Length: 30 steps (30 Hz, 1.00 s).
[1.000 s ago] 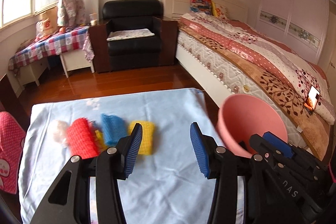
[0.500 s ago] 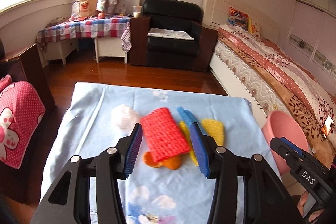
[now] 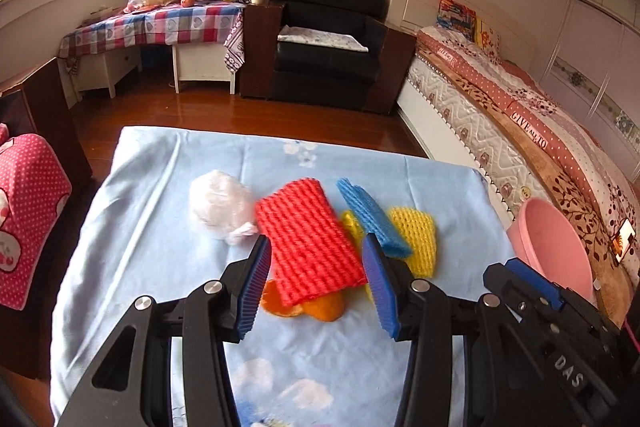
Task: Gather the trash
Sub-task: 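Move both open tools back over the remaining foam nets, then grasp the red foam net with the left tool while the right tool grasps the blue foam net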
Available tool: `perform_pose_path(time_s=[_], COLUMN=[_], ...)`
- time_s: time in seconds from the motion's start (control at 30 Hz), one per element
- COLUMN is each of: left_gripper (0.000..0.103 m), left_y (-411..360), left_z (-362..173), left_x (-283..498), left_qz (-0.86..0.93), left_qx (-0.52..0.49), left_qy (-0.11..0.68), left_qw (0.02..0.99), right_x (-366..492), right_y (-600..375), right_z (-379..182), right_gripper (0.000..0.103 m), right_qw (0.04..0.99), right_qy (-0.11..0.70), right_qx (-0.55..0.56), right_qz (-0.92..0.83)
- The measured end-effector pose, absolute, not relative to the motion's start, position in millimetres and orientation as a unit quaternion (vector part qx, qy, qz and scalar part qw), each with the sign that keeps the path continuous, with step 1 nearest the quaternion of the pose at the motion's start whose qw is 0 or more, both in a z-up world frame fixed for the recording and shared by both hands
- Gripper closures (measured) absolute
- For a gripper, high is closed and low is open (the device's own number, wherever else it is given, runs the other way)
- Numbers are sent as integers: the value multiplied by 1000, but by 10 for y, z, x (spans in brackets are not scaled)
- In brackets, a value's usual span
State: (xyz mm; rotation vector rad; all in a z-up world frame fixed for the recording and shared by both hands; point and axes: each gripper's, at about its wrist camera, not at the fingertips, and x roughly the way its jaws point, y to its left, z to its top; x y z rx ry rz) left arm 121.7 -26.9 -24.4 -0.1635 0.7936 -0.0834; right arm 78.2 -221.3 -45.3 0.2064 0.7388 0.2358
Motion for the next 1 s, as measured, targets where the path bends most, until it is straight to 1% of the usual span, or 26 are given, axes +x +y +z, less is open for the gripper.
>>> perform_pose_path(time_s=[0.13, 0.27, 0.3, 0.33, 0.37, 0.4, 0.43, 0.63, 0.83, 1.0], left_gripper=[56, 56, 60, 73, 84, 87, 94, 96, 96, 96], left_y=[-386, -333, -306, -278, -237, -213, -189, -47, 143, 195], left_z=[-431, -599, -626, -642, -656, -659, -661, -678, -605, -576], left_x=[1418, 1494, 1497, 1499, 1490, 1484, 1475, 1401, 1288, 1224], left_qz=[-29, -19, -18, -19, -23, -27, -27, -39, -50, -56], left_qx=[-81, -87, -89, -94, -100, -105, -105, -109, -132, -131], left_qy=[412, 429, 430, 431, 430, 429, 427, 419, 408, 397], left_qw=[907, 899, 898, 897, 897, 897, 898, 900, 902, 907], right_x=[855, 951, 979, 1006, 1037, 1060, 1088, 1246, 1394, 1519], right_y=[-2214, -2163, -2147, -2124, -2091, -2066, -2039, -1849, -1609, -1525], right_z=[-516, -558, -554, -550, -546, -538, -535, -541, -616, -731], right_gripper=[69, 69, 69, 69, 69, 69, 69, 69, 69, 69], right_qw=[916, 910, 910, 909, 908, 907, 906, 897, 897, 898], right_qy=[368, 376, 376, 377, 377, 378, 378, 389, 398, 409], right_qx=[102, 99, 98, 96, 94, 94, 95, 103, 75, 60], right_qz=[125, 143, 146, 150, 155, 158, 163, 181, 178, 151])
